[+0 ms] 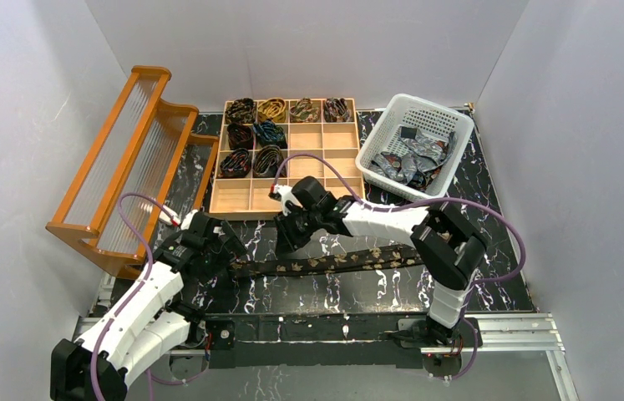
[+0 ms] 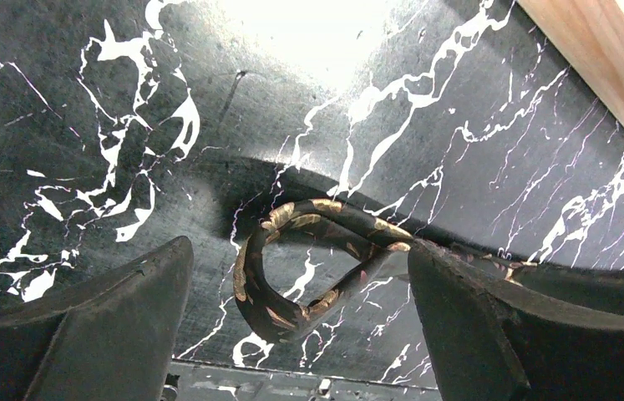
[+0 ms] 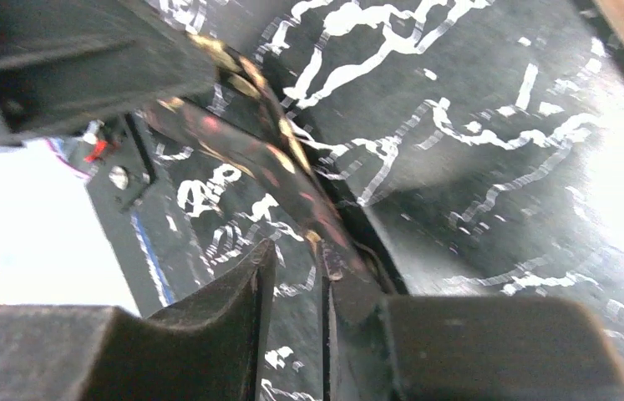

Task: Roll the ties
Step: Flatten out the tie at the center of the board, then roll the tie at the center of the board.

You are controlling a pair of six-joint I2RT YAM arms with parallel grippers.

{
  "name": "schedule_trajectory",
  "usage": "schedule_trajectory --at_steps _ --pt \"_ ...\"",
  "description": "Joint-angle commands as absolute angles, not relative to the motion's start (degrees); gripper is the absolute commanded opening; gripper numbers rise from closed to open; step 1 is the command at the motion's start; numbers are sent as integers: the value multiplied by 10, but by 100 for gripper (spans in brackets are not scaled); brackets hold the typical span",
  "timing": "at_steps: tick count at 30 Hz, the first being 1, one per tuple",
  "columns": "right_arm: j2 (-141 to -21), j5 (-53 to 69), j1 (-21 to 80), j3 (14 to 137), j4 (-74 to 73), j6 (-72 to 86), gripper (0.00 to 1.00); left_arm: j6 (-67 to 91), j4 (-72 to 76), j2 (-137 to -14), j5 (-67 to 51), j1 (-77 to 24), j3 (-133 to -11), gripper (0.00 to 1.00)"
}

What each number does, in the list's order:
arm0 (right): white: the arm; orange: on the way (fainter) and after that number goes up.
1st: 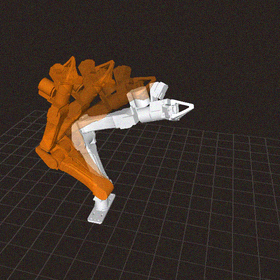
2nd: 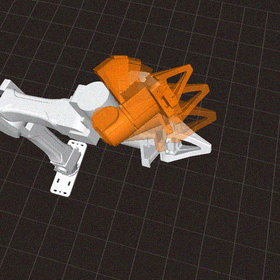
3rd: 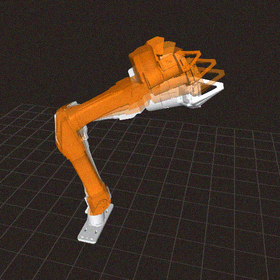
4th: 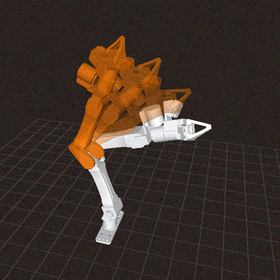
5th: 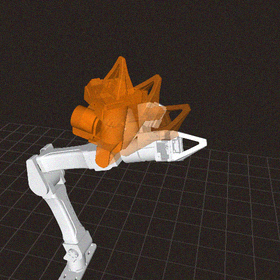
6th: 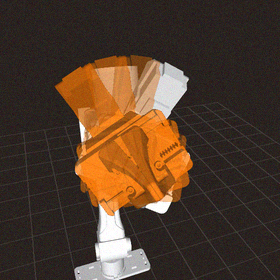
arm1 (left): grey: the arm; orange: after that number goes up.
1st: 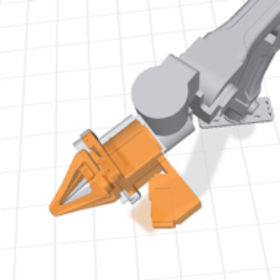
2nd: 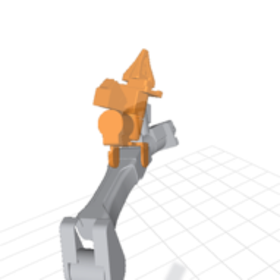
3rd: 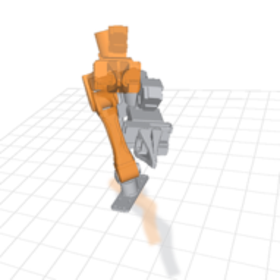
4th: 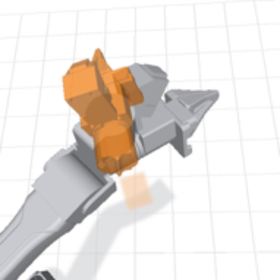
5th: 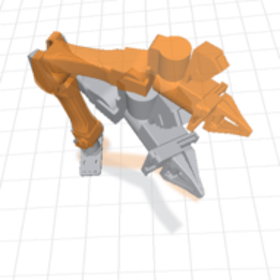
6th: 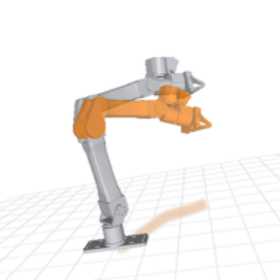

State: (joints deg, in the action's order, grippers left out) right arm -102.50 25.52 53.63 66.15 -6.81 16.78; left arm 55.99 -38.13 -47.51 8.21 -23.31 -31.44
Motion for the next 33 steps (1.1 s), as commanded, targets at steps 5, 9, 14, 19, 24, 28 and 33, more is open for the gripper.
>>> schedule_trajectory --at_steps 5,9,14,19,24,28,33 --pt "-1027 259 605 640 122 158 68 583 -410 -476 145 -229 -332 98" --pt "-1056 263 626 613 251 98 84 606 -467 -483 197 -230 -366 98" --pt "-1097 266 647 586 374 35 91 566 -471 -518 187 -213 -395 98" --pt "-1129 266 649 582 399 1 91 504 -461 -557 145 -177 -429 98" --pt "-1165 286 644 612 366 -6 67 467 -449 -583 104 -142 -432 98" --pt "-1175 282 638 614 342 6 53 456 -444 -586 100 -137 -428 98" --pt "-1161 229 635 587 311 -19 41 453 -417 -588 65 -137 -408 98"
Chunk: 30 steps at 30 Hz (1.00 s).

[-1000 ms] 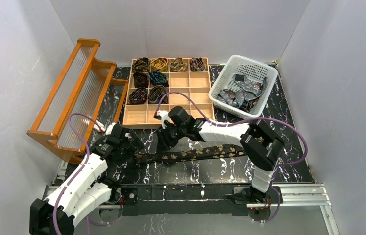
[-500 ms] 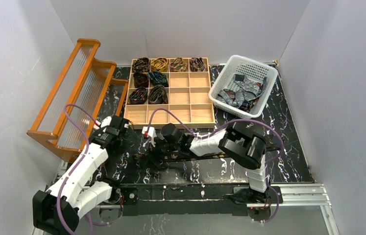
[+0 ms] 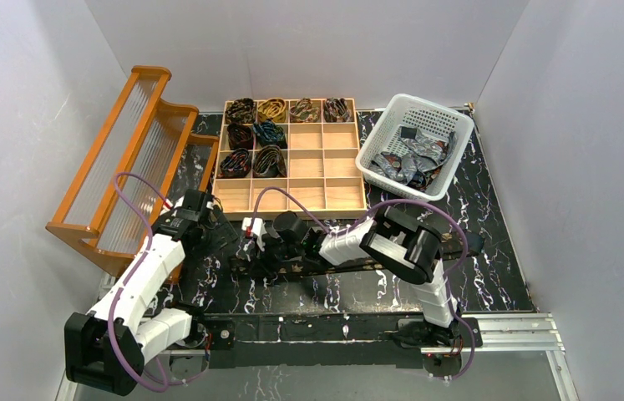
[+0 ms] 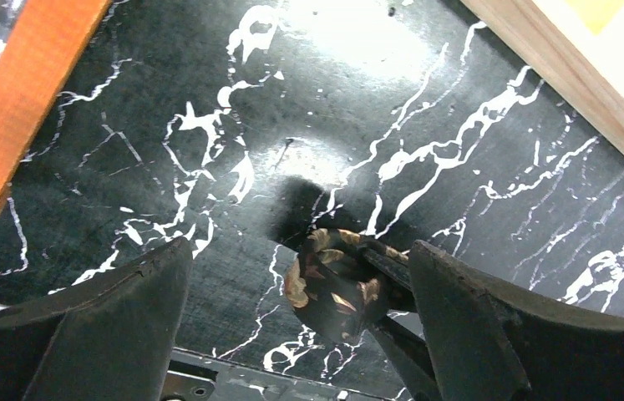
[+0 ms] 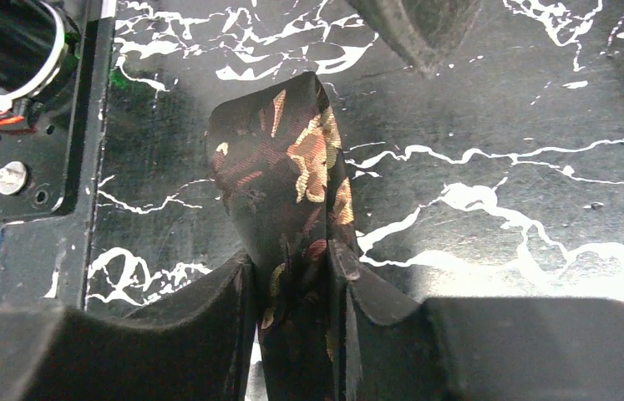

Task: Roll the ties
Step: Roll the tie at the center of the board.

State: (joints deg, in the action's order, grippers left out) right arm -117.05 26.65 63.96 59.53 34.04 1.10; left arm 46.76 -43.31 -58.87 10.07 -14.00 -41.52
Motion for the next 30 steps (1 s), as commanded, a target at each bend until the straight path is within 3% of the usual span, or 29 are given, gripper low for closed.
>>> schedule_trajectory --at_steps 1,9,15,16,19,21,25,30 --pt "-1155 225 632 581 298 -27 38 451 -406 -588 57 -136 -402 98" --pt "-1104 247 574 563 167 -116 31 444 -340 -586 -36 -137 -361 98" --pt "-1102 320 560 609 77 -158 34 446 -283 -577 -80 -137 -321 98" --pt "-1101 323 560 621 71 -141 38 445 -277 -580 -85 -137 -318 98" --pt "-1079 303 559 627 90 -91 67 443 -257 -582 -87 -137 -306 98" --pt "-1053 263 559 628 102 -59 76 443 -236 -577 -85 -137 -297 98" --pt "-991 197 558 601 129 -13 85 446 -204 -571 -81 -137 -286 98" --pt "-933 104 556 542 136 56 88 458 -184 -559 -71 -137 -280 98"
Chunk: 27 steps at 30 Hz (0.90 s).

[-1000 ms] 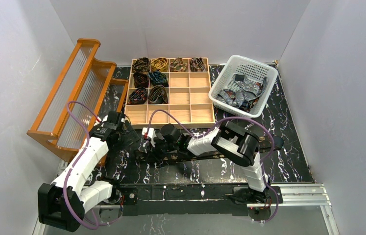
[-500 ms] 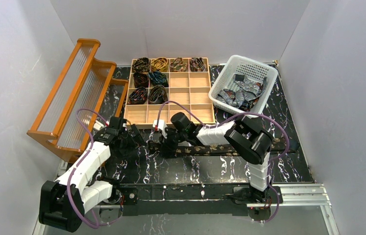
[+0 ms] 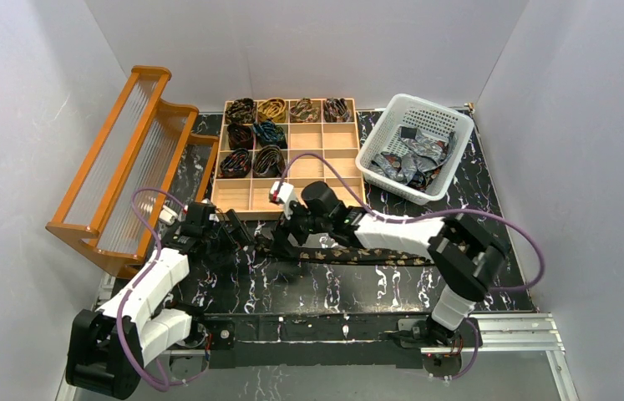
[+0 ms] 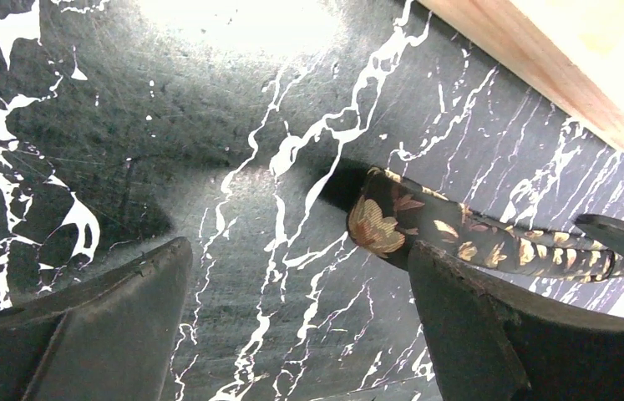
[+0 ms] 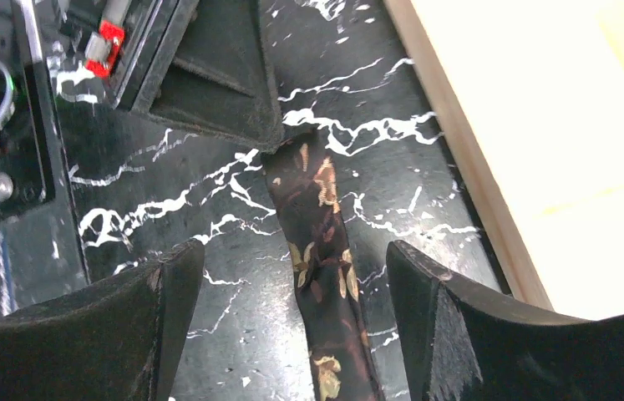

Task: Roll the ties
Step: Roll the tie at the center of the board.

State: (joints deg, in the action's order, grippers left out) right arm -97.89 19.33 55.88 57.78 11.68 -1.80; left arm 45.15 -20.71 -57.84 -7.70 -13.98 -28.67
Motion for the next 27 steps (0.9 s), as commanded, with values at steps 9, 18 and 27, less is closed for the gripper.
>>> schedule_trajectory --at_steps 9,18,27 --pt "-961 147 548 576 78 277 55 467 -200 -522 -44 -137 -273 98" --pt "-1088 173 559 701 12 282 13 432 -198 -529 -63 -136 -282 98" --pt "-1112 133 561 743 -58 273 12 421 -189 -521 -62 -137 -273 98"
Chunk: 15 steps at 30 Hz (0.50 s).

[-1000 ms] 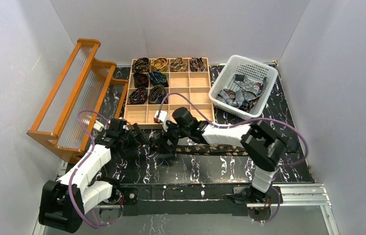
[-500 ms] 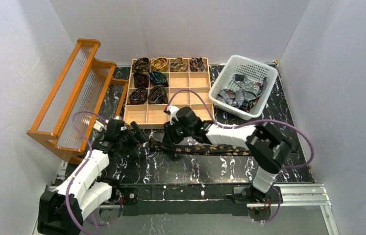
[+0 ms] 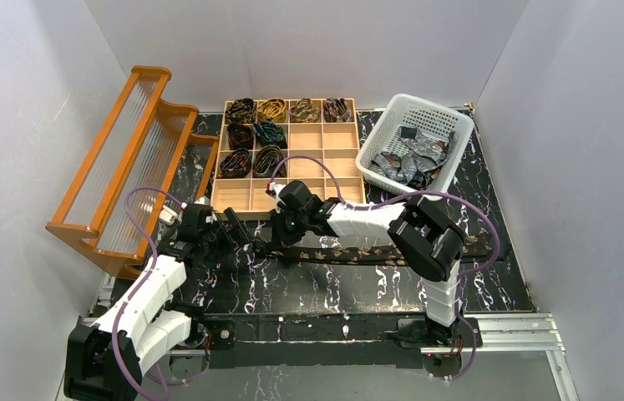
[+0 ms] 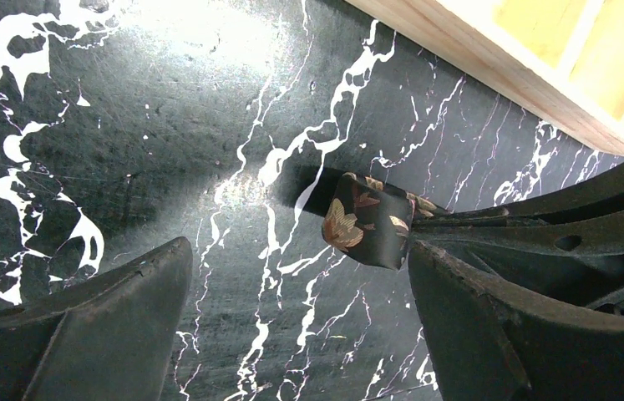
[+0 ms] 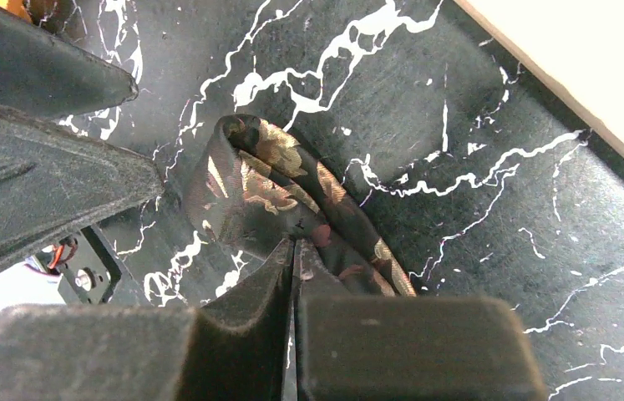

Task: Roll the ties
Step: Roll the tie at the center of the board.

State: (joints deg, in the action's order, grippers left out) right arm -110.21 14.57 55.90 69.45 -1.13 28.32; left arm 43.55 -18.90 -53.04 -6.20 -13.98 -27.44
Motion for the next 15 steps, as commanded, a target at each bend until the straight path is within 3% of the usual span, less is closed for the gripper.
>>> schedule_trajectory --at_steps 1,15 --pt "-1117 137 561 750 -66 270 12 420 -181 -523 -67 -137 -271 98" --pt "-1084 155 561 741 -93 263 11 405 -52 -571 -154 -136 -231 88"
